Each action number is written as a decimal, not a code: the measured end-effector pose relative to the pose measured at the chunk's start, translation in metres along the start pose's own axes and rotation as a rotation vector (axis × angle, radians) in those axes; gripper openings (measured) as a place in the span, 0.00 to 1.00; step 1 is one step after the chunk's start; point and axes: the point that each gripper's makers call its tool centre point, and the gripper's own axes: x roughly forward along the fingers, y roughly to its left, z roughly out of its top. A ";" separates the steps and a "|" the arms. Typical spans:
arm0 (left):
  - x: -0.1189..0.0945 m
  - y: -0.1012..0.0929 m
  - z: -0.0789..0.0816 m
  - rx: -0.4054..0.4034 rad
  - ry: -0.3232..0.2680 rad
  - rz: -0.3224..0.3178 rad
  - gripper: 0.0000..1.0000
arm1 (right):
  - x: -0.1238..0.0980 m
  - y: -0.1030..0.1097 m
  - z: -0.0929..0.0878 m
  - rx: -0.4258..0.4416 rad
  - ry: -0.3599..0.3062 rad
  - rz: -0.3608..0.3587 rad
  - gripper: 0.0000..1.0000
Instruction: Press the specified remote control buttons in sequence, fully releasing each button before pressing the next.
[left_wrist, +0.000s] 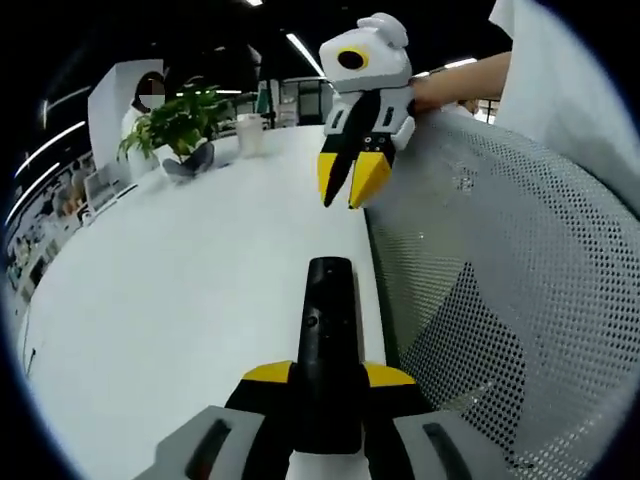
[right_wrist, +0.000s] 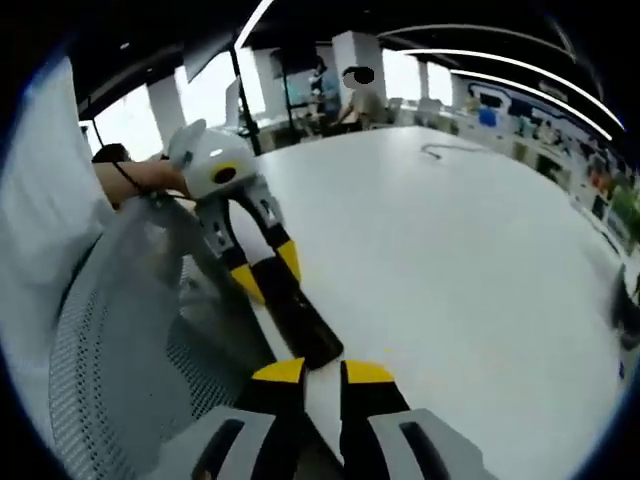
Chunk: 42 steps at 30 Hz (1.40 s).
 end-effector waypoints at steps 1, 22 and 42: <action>0.000 0.000 0.000 -0.002 0.000 0.001 0.24 | 0.002 0.007 -0.002 0.007 0.017 0.043 0.01; 0.001 0.001 -0.001 -0.029 0.003 0.006 0.24 | 0.040 -0.012 -0.004 -0.249 0.255 0.033 0.00; 0.002 0.002 -0.001 -0.044 0.007 0.017 0.24 | 0.045 -0.015 -0.007 -0.241 0.512 0.000 0.00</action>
